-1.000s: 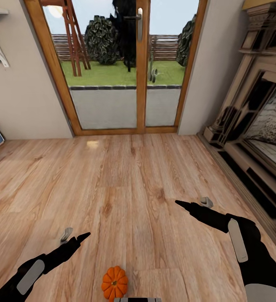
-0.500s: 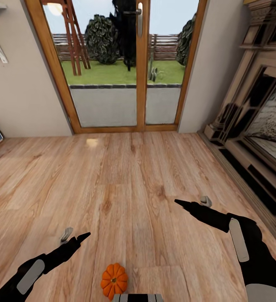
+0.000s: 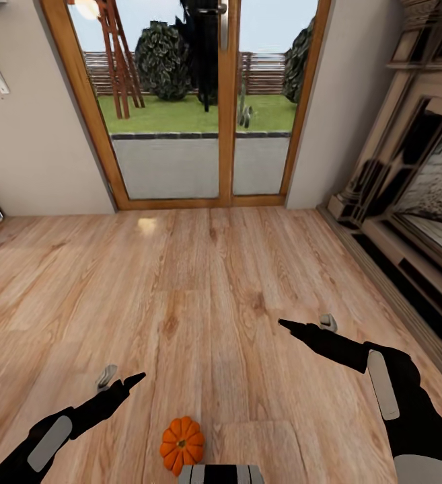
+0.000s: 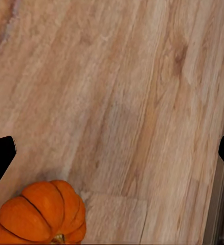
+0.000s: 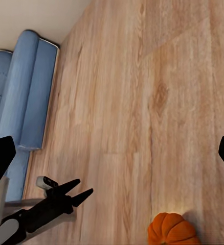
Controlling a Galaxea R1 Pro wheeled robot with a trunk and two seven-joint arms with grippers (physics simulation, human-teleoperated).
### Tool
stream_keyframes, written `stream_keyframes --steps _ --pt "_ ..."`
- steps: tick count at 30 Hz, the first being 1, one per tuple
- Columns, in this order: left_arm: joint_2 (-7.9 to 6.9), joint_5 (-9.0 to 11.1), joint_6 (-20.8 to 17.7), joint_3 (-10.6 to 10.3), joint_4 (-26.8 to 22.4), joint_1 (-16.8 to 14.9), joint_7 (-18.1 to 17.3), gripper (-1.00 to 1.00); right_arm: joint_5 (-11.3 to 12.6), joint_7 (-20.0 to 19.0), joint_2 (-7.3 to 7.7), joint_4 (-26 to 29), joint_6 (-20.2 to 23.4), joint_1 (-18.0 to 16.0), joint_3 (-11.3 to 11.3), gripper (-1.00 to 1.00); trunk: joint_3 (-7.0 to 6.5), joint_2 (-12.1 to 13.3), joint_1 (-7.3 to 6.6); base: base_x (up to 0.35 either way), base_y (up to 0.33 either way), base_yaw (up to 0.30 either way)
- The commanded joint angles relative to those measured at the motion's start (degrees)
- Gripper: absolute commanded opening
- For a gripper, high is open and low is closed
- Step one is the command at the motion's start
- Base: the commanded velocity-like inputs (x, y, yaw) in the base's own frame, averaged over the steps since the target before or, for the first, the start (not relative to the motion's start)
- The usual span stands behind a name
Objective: Place each of the two pumpkins and all three candles from the living room inside a cabinet in the living room (use any cabinet), then make sure every cabinet is closed, and position the cauldron so it is next to a table in the living room.
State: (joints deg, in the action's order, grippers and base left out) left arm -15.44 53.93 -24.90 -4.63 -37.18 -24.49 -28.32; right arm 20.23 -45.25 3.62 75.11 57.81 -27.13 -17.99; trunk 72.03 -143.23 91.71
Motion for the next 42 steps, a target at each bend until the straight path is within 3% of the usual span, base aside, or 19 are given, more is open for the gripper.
stream_keyframes --steps 1,33,42 --pt "-0.05 0.56 -0.3 -0.2 0.0 -0.03 0.02 1.0 -0.19 -0.35 -0.01 0.05 0.27 -0.03 -0.09 1.0 0.27 -0.03 0.01 0.0 0.0 0.0" --pt "-0.17 0.48 -0.5 -0.37 -0.43 -0.11 -0.81 1.0 -0.18 -0.37 -0.02 -0.67 0.28 -0.06 -0.11 1.0 7.36 -0.46 0.84 0.0 0.0 0.0" --pt "-0.49 0.37 -1.26 -2.24 -0.79 -0.11 -5.13 1.0 -0.25 -0.37 -0.02 -0.74 0.28 -0.04 -0.08 1.0 9.35 -0.58 1.07 0.0 0.0 0.0"
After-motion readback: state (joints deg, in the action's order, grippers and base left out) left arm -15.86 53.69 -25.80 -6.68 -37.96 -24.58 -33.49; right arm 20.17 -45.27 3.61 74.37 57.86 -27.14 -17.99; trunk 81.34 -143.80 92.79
